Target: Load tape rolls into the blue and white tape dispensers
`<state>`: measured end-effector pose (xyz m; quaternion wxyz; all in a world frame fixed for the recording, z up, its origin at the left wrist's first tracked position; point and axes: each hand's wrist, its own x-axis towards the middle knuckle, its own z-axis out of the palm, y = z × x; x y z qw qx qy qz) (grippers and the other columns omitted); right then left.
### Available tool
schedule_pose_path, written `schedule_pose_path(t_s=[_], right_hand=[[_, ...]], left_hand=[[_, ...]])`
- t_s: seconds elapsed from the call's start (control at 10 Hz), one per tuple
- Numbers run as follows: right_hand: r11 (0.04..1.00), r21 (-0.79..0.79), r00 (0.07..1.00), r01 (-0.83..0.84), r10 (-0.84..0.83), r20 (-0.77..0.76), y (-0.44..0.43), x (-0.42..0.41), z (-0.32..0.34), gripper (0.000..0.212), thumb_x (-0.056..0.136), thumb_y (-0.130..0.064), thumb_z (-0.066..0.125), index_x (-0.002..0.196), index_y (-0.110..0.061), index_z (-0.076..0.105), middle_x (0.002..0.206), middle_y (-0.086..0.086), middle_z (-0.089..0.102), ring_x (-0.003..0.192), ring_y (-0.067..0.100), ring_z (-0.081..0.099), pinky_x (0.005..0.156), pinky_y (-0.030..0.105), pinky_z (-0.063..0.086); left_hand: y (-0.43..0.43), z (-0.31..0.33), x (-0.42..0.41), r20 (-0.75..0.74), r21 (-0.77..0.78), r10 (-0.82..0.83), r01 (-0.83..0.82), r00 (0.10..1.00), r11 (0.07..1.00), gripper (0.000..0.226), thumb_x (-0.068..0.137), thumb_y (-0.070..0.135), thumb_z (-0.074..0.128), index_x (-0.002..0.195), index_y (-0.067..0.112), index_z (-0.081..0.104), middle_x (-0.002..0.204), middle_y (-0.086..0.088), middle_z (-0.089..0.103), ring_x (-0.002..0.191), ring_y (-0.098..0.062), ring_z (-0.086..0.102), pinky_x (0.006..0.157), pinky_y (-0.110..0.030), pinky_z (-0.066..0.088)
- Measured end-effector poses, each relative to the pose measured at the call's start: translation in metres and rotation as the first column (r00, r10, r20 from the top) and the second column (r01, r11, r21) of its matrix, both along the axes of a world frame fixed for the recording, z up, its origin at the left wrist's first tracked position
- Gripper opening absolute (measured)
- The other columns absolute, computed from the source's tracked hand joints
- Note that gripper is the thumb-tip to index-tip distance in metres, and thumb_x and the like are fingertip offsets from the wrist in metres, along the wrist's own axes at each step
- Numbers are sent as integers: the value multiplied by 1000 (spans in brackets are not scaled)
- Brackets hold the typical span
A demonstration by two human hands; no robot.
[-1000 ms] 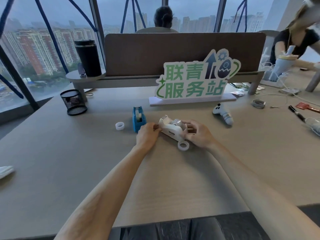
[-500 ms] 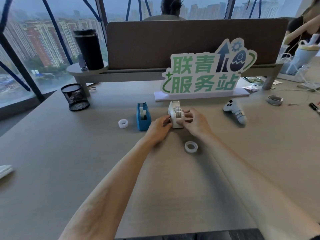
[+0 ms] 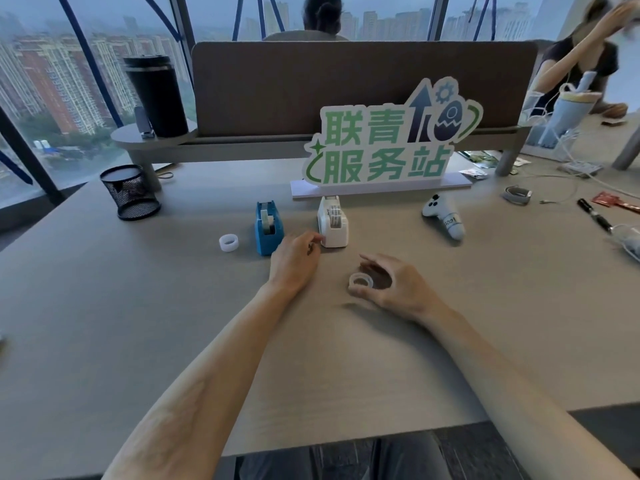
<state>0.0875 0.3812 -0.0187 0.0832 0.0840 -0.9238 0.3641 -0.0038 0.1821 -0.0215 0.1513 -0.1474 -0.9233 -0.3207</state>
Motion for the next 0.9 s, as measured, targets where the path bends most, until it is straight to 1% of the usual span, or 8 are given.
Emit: schedule_pose_path(t_s=[0.1, 0.3, 0.4, 0.5, 0.6, 0.7, 0.8, 0.9], right_hand=[[995, 103, 996, 5, 5, -91, -1, -1, -4, 66, 72, -48, 76, 127, -15, 58, 111, 0, 67, 107, 14, 60, 97, 27, 45], [984, 108, 981, 142, -126, -146, 1, -20, -5, 52, 81, -34, 70, 126, -10, 58, 118, 10, 65, 110, 27, 57, 95, 31, 42], [971, 128, 971, 202, -181, -156, 4, -43, -6, 31, 85, -31, 64, 106, -8, 62, 100, 12, 67, 98, 34, 59, 81, 26, 40], [957, 139, 960, 255, -234, -152, 4, -65, -3, 14, 85, -25, 60, 85, -11, 56, 81, 11, 62, 84, 35, 58, 76, 32, 46], [949, 150, 959, 276, -260, -116, 7, -81, -2, 40, 87, -23, 60, 122, -5, 56, 116, 20, 64, 110, 39, 54, 95, 39, 44], [938, 137, 947, 318, -308, -89, 9, -80, 1, 45, 87, -18, 61, 127, 0, 51, 128, 24, 56, 118, 39, 50, 99, 38, 41], [935, 123, 931, 333, -305, -203, 10, -65, -1, 38, 84, -8, 60, 121, 2, 55, 125, 24, 55, 115, 40, 52, 97, 37, 41], [951, 163, 932, 261, -204, -299, 1, -47, -12, 32, 83, -5, 60, 115, -1, 62, 119, 20, 61, 109, 37, 56, 97, 34, 42]], left_hand=[[-1, -3, 8, -108, -84, -77, 68, 991, 994, 27, 95, 15, 48, 114, 14, 67, 114, -5, 68, 109, -21, 54, 85, -34, 45], [-10, -12, 10, -2, -166, -106, 104, 994, 981, 31, 96, 18, 43, 120, 12, 61, 119, -7, 66, 110, -24, 55, 95, -36, 44], [-10, -11, 11, 48, -169, -118, 124, 992, 978, 35, 97, 21, 41, 128, 14, 55, 132, -6, 58, 121, -23, 51, 104, -36, 40], [-10, -8, 12, 78, -169, -120, 132, 990, 977, 36, 97, 22, 40, 130, 15, 54, 137, -4, 55, 125, -21, 48, 107, -35, 38], [-12, -8, 11, 95, -167, -117, 131, 989, 977, 37, 96, 22, 42, 130, 15, 54, 136, -4, 55, 126, -20, 47, 107, -34, 37], [-12, -6, 12, 109, -159, -127, 143, 986, 977, 37, 96, 22, 43, 130, 15, 54, 135, -4, 55, 126, -20, 47, 107, -34, 37], [-13, -9, 16, 60, -148, -146, 153, 987, 977, 35, 96, 21, 43, 128, 14, 55, 135, -3, 56, 126, -20, 47, 106, -33, 36], [-17, -12, 23, 42, -153, -113, 119, 993, 981, 34, 96, 23, 43, 126, 15, 57, 136, -2, 55, 126, -19, 47, 104, -34, 38]])
